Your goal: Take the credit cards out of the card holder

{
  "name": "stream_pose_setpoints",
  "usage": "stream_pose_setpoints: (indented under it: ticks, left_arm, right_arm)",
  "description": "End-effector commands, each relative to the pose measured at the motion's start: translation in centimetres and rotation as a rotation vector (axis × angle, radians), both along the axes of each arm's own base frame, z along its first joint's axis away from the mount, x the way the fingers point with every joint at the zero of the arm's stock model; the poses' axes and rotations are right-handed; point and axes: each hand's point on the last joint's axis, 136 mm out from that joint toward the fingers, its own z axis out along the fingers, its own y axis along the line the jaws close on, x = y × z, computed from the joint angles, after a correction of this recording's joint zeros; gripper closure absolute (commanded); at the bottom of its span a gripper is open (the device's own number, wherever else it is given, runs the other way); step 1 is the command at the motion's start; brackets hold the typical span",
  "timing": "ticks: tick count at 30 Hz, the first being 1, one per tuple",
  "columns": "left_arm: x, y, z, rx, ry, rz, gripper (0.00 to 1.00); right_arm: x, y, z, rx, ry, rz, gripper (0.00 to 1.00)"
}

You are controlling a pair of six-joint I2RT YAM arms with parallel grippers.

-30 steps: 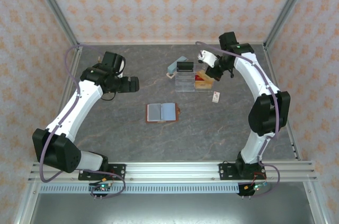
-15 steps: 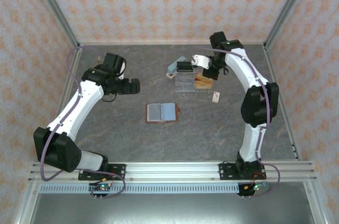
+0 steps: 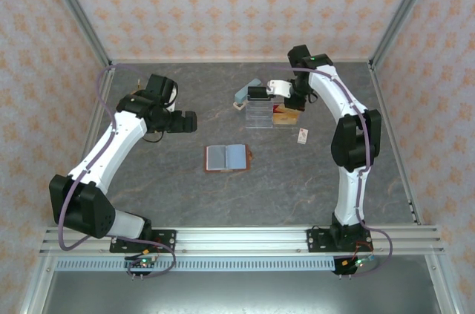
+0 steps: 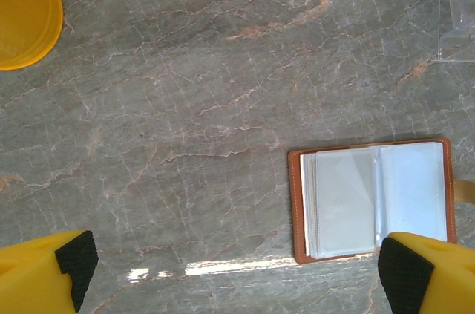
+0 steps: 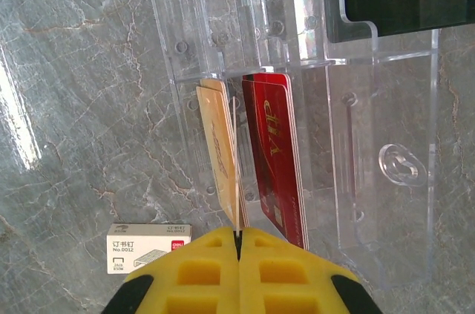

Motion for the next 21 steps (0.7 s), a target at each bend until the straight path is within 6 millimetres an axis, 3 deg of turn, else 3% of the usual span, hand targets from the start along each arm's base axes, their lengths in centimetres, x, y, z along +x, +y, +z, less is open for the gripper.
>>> stream_pose_setpoints:
  ticks: [1, 21]
  left_arm:
    - [-0.2, 0.2, -0.1, 0.0, 0.004, -0.012, 0.0]
    - [-0.3, 0.1, -1.1, 0.007, 0.055, -0.018, 0.0]
  right_arm:
    - [-0.5, -0.4, -0.5, -0.035, 0.022, 0.025, 1.0]
    - [-0.7, -0.7, -2.5, -0.063, 0.02, 0.044, 1.0]
